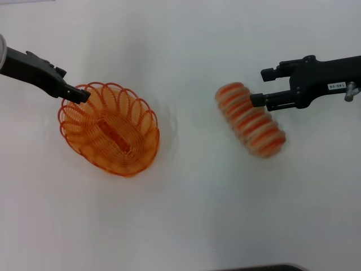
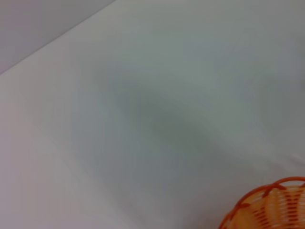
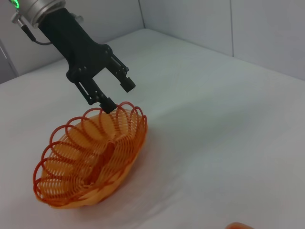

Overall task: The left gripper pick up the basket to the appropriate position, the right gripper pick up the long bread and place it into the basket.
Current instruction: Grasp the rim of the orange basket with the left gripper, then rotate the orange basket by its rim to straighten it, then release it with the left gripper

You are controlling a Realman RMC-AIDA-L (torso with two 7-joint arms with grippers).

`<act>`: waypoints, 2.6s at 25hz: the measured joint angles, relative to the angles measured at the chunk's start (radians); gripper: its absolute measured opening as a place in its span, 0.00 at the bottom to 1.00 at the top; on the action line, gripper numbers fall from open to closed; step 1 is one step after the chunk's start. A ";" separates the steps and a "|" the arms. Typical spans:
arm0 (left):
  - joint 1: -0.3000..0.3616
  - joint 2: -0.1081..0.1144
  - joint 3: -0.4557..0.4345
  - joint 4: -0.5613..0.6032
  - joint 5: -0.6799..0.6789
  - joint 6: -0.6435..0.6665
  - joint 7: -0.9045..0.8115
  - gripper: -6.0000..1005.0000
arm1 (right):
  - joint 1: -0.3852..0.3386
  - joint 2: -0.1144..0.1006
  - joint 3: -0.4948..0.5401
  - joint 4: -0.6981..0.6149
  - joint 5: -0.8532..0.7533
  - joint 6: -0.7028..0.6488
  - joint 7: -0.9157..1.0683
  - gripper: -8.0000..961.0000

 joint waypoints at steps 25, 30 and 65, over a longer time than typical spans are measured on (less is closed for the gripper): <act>0.002 -0.029 0.052 -0.018 0.068 -0.049 -0.029 0.77 | 0.004 -0.004 -0.010 0.000 0.000 0.000 0.000 0.81; -0.001 -0.039 0.052 -0.024 0.103 -0.052 -0.038 0.63 | 0.004 -0.004 -0.010 0.000 0.000 0.000 0.000 0.81; -0.022 -0.017 0.031 0.021 0.102 0.024 -0.263 0.10 | 0.004 -0.005 -0.003 -0.005 0.006 -0.002 0.018 0.81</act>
